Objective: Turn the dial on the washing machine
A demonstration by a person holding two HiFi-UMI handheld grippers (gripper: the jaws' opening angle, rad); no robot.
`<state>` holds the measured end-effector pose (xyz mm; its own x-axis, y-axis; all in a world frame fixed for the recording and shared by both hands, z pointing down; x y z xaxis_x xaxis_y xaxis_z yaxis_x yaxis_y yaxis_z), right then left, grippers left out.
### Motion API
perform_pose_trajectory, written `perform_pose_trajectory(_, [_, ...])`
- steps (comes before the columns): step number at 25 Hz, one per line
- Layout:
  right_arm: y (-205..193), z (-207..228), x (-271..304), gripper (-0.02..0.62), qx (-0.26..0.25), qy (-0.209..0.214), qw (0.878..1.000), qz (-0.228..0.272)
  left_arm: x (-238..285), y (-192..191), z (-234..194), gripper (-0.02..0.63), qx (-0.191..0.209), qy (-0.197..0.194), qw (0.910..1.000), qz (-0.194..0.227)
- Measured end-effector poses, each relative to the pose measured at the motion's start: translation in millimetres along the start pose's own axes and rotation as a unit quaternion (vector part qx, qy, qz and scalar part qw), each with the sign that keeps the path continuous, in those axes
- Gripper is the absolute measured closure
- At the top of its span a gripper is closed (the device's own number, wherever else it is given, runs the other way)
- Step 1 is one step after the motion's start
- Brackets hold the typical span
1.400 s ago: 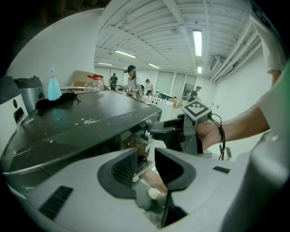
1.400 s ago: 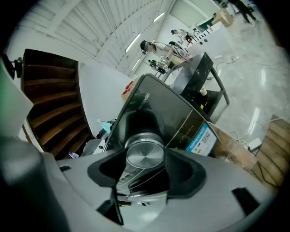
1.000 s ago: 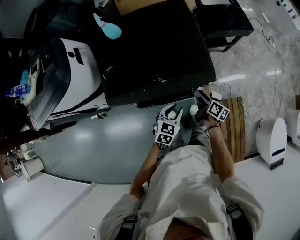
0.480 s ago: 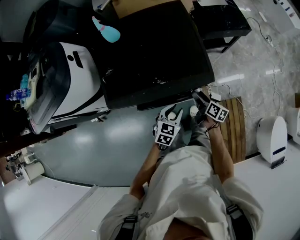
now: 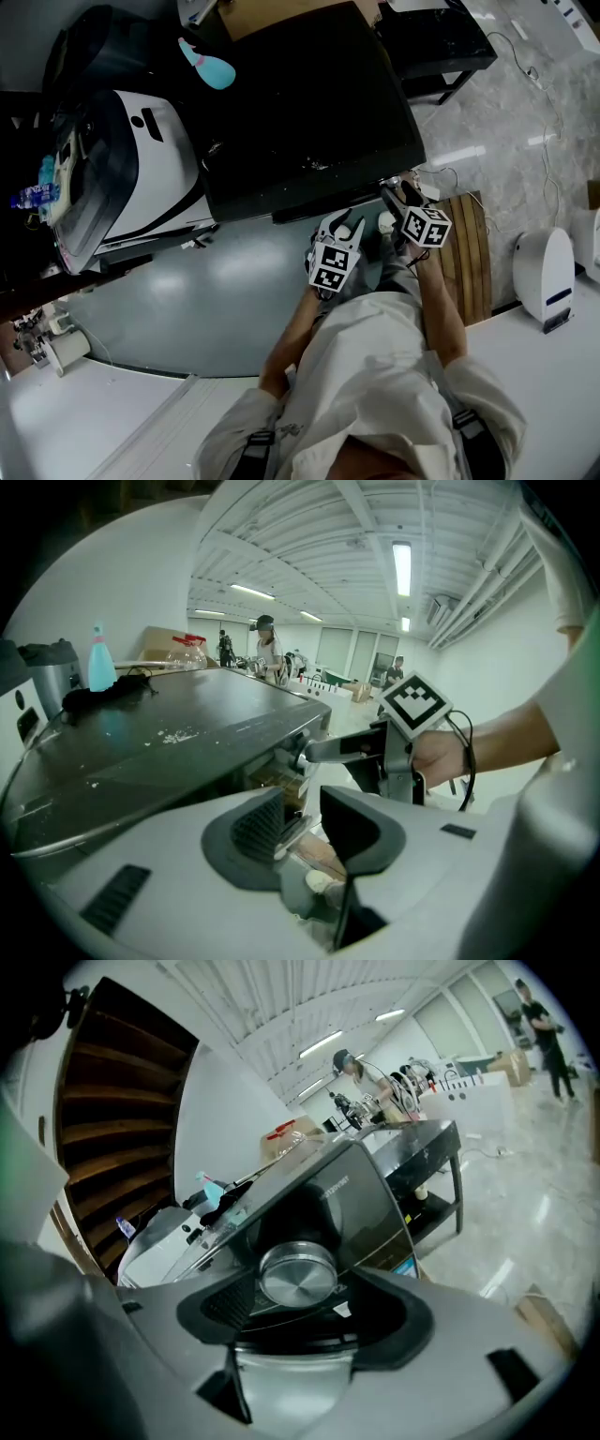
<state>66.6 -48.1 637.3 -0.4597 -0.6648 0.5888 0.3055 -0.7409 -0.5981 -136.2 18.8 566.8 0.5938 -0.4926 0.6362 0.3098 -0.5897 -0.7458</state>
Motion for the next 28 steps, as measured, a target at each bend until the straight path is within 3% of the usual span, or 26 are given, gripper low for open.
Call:
perform_pose_trajectory(9, [4.0, -15.4, -0.9, 0.281, -0.126, -0.046, 0.991, -0.006, -0.2, 0.1, -0.9, 0.480, -0.002, -0.002, 1.0000, -0.005])
perform_pose_trajectory(20, [0.0, -35.2, 6.8, 0.275, -0.274, -0.108, 0.955, -0.026, -0.4, -2.1, -3.7, 0.480, -0.002, 0.000, 1.0000, -0.006])
perform_pose_trajectory(28, [-3.7, -39.5, 12.8, 0.287, -0.327, -0.147, 0.933, -0.030, -1.5, -4.1, -6.9, 0.480, -0.003, 0.002, 1.0000, -0.007])
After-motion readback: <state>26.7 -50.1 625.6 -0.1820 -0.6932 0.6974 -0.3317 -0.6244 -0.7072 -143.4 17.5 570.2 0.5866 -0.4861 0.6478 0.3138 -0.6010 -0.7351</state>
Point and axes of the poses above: the fingertips, and each gripper's own axes: x forward along the fingers, z to its right, y out of its top, the point moved 10 cm from there along -x, backward along the fingers, and after that the axes turned 6 degrees about -y, right-handed, at the moved point
